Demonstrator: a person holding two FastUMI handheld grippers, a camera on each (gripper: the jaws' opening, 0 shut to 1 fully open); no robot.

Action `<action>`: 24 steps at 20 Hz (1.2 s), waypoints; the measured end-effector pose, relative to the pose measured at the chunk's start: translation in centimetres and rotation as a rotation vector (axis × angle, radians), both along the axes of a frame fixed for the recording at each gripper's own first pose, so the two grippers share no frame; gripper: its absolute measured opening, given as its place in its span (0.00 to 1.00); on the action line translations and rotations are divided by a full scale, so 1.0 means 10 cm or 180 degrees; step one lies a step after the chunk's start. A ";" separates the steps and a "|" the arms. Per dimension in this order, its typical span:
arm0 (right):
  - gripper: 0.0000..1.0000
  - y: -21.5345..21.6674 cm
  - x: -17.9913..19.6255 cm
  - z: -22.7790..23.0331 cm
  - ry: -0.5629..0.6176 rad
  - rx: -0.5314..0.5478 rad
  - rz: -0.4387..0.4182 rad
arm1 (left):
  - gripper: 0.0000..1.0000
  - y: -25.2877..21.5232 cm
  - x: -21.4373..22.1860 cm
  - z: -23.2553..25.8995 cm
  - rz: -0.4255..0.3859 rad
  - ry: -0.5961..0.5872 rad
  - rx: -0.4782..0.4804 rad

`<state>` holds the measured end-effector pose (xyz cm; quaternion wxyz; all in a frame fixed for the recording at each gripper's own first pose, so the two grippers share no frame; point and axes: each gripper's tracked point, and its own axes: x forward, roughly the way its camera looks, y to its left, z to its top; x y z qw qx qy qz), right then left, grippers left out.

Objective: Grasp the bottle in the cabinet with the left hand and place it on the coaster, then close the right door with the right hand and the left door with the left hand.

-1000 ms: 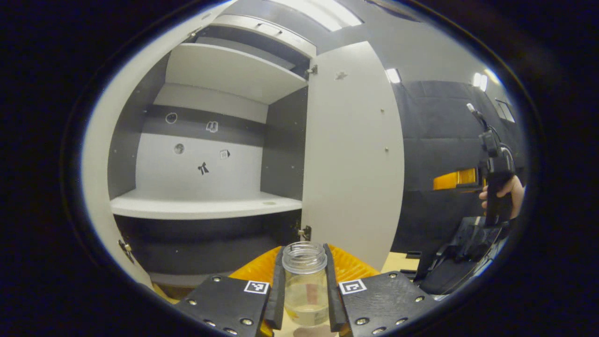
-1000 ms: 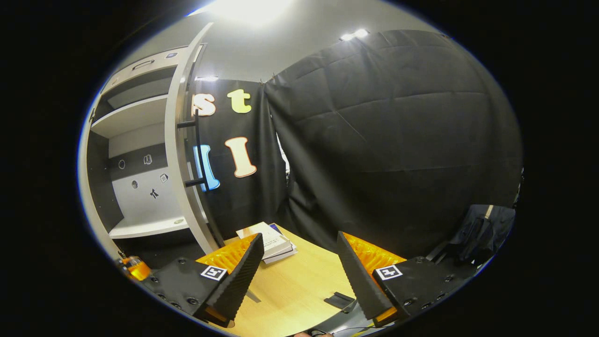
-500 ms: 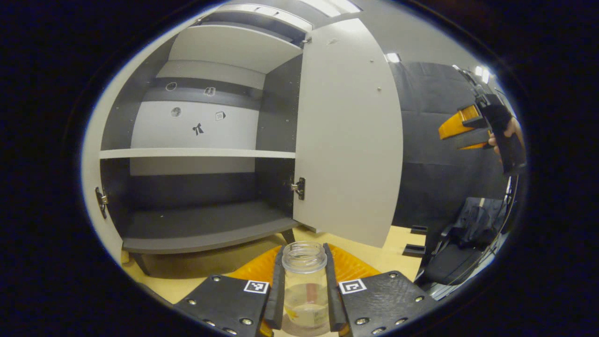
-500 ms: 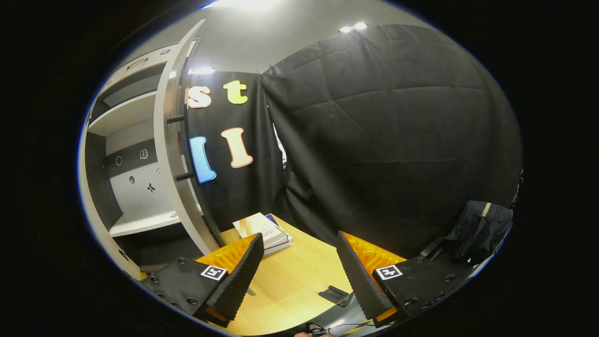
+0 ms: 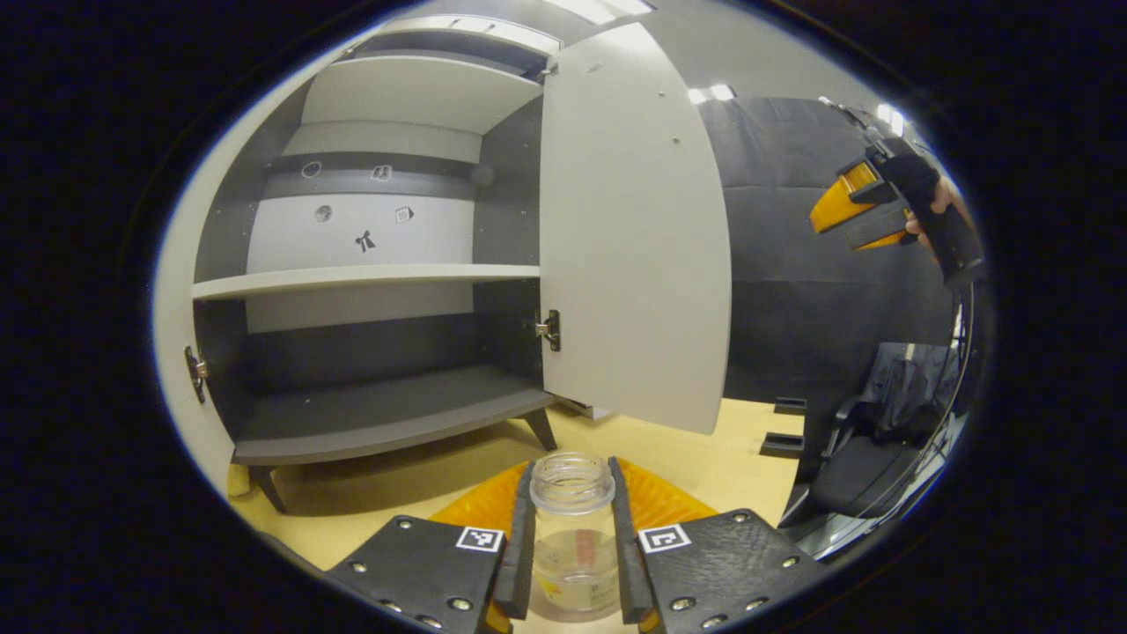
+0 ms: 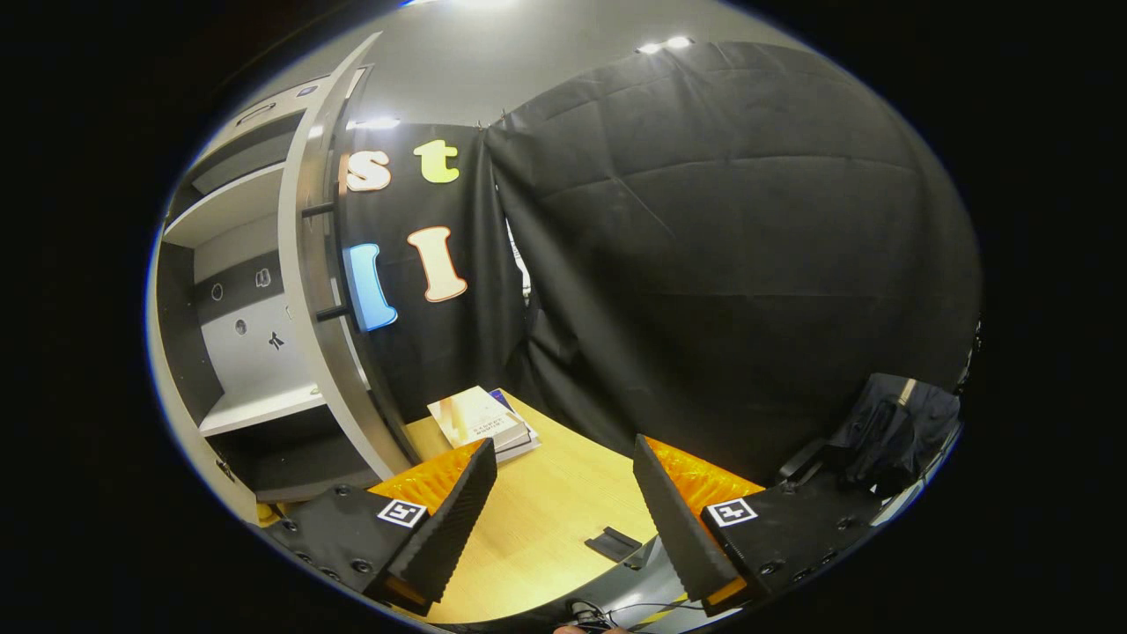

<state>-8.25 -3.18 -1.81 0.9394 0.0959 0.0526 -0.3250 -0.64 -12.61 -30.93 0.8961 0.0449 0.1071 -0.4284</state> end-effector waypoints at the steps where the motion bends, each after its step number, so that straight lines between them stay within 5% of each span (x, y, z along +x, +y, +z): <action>1: 0.96 0.00 0.00 -0.02 0.0013 -0.0004 0.0012 | 0.43 0.01 -0.01 0.00 0.0008 0.0009 -0.0002; 2: 0.99 0.01 0.01 -0.04 0.0029 -0.0007 0.0022 | 0.40 0.01 -0.02 0.00 0.0004 0.0027 -0.0010; 7: 0.99 0.07 0.04 -0.04 0.0093 -0.0002 0.0105 | 0.95 0.07 -0.02 0.13 0.0084 0.0096 -0.0093; 14: 1.00 -0.20 0.46 0.18 -0.0150 -0.0039 0.0312 | 0.95 0.54 -0.23 0.80 0.0570 0.0117 -0.0145; 20: 1.00 -0.49 0.87 0.31 -0.0210 -0.0178 0.0682 | 1.00 1.32 -0.13 1.93 0.1739 -0.0250 -0.0058; 24: 0.96 -0.71 1.08 0.60 -0.0343 -0.0336 0.0879 | 0.95 1.58 -0.03 2.58 0.2258 -0.0654 -0.0022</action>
